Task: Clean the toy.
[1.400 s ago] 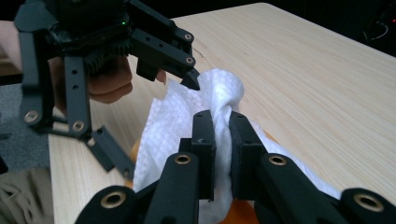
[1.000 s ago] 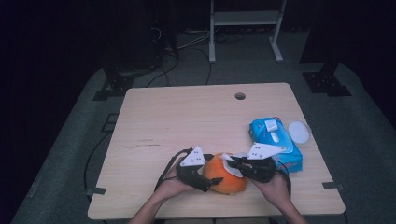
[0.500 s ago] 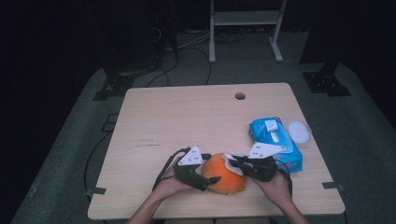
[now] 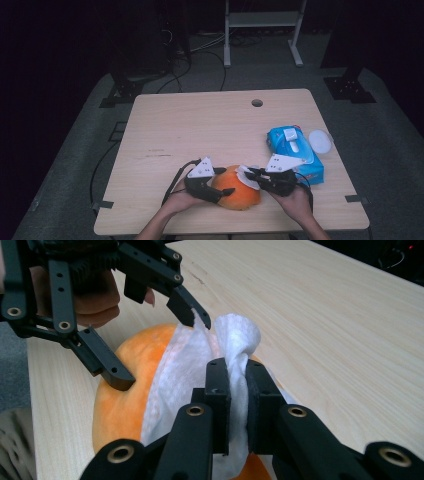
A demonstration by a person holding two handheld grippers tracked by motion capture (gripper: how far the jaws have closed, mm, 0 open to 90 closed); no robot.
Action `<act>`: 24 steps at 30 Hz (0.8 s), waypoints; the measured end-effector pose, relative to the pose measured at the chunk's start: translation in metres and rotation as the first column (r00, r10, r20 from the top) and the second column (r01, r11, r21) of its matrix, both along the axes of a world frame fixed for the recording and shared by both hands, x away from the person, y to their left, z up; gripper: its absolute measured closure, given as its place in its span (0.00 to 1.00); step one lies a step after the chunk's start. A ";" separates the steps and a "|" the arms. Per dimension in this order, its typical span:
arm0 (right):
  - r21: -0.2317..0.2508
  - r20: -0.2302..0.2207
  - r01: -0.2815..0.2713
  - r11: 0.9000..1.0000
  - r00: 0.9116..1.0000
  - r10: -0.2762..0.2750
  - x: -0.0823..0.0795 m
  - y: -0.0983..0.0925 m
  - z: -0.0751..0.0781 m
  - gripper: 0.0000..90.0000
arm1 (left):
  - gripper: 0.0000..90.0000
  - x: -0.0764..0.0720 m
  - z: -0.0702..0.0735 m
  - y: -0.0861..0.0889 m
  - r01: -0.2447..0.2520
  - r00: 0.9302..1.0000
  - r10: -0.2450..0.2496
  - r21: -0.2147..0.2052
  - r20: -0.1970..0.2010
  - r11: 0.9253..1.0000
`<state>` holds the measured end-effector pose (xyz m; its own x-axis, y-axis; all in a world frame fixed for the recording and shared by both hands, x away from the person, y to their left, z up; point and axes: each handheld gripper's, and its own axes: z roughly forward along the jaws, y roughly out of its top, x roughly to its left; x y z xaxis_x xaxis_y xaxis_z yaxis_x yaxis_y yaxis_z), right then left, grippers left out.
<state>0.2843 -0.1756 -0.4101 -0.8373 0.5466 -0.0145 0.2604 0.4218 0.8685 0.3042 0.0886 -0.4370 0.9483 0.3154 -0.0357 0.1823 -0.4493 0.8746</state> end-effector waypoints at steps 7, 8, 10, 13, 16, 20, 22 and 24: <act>0.000 0.025 -0.073 0.997 0.997 0.073 -0.008 0.016 0.001 0.90 | 0.31 0.002 -0.002 0.006 -0.004 1.000 0.005 0.004 -0.010 1.000; 0.006 0.017 -0.070 0.998 0.997 0.070 -0.006 0.014 0.001 0.90 | 0.32 0.003 -0.002 0.007 -0.005 1.000 0.005 0.004 -0.013 1.000; 0.003 0.006 -0.053 0.999 0.999 0.052 -0.003 0.009 -0.001 0.90 | 0.32 0.003 -0.003 0.008 -0.008 1.000 0.008 0.004 -0.015 1.000; 0.006 -0.011 -0.017 1.000 1.000 0.017 0.003 -0.002 -0.005 0.90 | 0.32 0.006 -0.004 0.010 -0.010 0.999 0.010 -0.008 -0.031 1.000; 0.022 -0.018 -0.008 1.000 1.000 0.009 0.005 -0.004 -0.006 0.90 | 0.28 0.007 0.000 0.009 -0.005 0.999 0.003 -0.022 -0.054 1.000; 0.044 0.009 -0.041 0.998 0.999 0.041 -0.001 0.005 0.000 0.90 | 0.23 0.000 0.015 -0.003 0.010 1.000 -0.011 -0.048 -0.022 0.999; 0.045 0.016 -0.062 0.997 0.998 0.061 -0.003 0.011 0.002 0.90 | 0.27 -0.004 0.013 -0.007 0.019 0.999 -0.019 0.001 0.026 1.000; 0.037 0.020 -0.065 0.997 0.998 0.065 -0.004 0.012 0.001 0.90 | 0.28 -0.003 0.010 -0.006 0.017 1.000 -0.017 -0.010 0.010 1.000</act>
